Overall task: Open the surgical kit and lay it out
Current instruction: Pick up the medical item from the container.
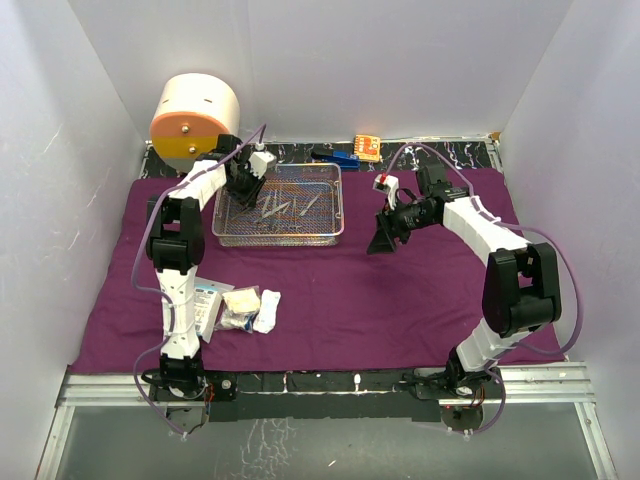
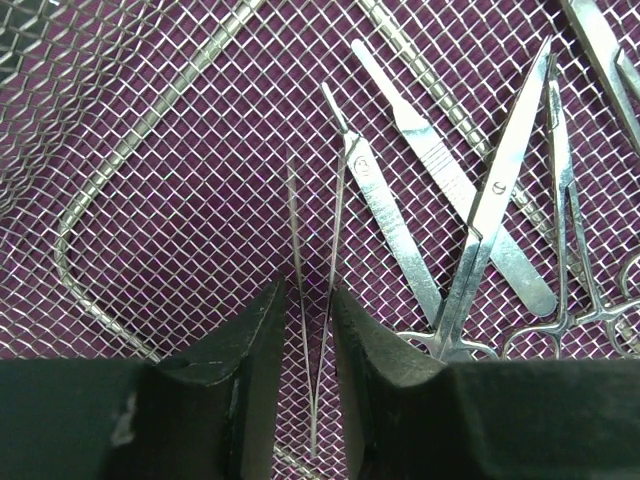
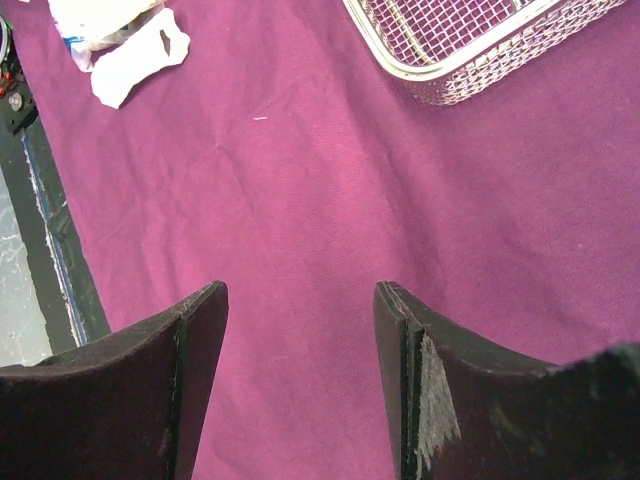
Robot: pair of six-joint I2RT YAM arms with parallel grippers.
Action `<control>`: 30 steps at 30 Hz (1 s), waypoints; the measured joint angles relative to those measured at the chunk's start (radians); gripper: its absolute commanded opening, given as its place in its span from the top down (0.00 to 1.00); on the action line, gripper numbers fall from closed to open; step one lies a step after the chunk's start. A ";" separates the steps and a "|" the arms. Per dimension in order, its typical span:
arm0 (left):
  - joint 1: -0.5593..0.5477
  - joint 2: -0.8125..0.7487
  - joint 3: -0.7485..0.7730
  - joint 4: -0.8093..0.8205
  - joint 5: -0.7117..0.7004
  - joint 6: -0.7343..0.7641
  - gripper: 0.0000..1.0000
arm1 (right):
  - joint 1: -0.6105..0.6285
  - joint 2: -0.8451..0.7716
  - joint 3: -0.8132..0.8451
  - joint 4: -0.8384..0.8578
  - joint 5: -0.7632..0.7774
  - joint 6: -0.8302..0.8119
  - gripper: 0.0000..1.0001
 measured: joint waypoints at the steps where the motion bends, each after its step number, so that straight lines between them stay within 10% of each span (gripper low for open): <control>1: 0.000 0.000 0.000 -0.001 -0.002 -0.001 0.80 | 0.000 0.000 -0.001 0.001 0.000 0.000 0.42; 18: -0.042 -0.107 -0.053 0.029 0.010 -0.083 1.00 | 0.003 0.015 0.139 0.069 0.000 0.132 0.46; 30: -0.169 -0.472 -0.199 0.132 -0.011 -0.261 1.00 | 0.105 0.071 0.178 0.526 0.087 0.642 0.35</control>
